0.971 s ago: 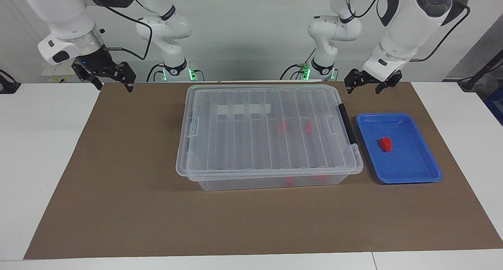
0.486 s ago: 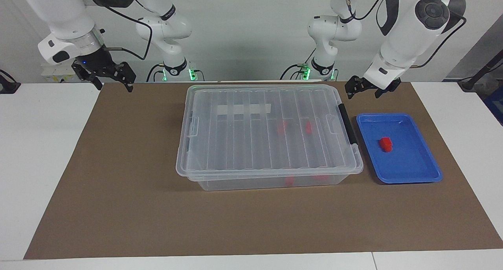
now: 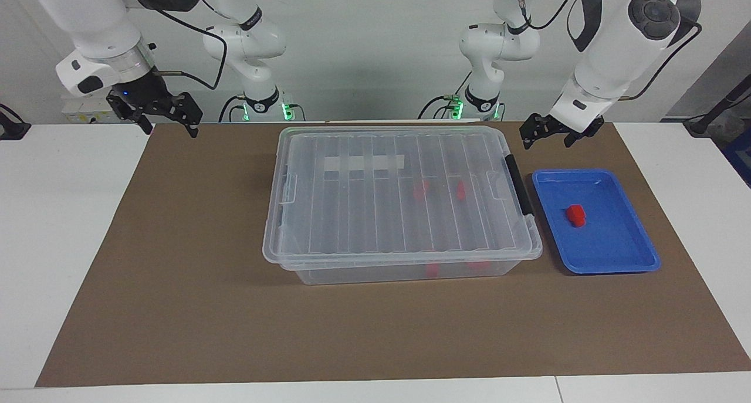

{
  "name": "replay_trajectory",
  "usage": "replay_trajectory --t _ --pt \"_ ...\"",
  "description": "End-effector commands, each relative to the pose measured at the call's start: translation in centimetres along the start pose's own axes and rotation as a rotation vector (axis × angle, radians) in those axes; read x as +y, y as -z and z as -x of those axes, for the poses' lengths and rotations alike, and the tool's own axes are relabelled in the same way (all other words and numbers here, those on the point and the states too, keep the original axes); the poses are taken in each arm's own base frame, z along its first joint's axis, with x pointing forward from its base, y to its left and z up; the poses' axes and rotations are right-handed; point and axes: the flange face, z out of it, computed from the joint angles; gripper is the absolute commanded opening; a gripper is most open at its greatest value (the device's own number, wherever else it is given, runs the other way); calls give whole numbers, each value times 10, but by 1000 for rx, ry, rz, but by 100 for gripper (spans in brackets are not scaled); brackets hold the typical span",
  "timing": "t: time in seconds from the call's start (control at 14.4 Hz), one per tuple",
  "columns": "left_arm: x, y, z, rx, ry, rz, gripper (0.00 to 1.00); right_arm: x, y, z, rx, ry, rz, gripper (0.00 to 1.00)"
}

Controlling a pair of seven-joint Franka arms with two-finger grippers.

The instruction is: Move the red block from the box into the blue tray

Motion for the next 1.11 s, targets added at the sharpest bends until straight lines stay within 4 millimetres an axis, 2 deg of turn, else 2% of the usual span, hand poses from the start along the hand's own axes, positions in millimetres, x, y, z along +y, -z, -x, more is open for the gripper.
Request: replay_trajectory --t 0.0,0.42,1.04 --pt "-19 9 3 27 -5 10 100 5 -1 1 2 10 -2 100" --pt "-45 27 -13 201 -108 11 100 5 -2 1 1 10 -2 100" --pt "-41 27 -16 232 -111 11 100 5 -2 1 1 10 -2 100"
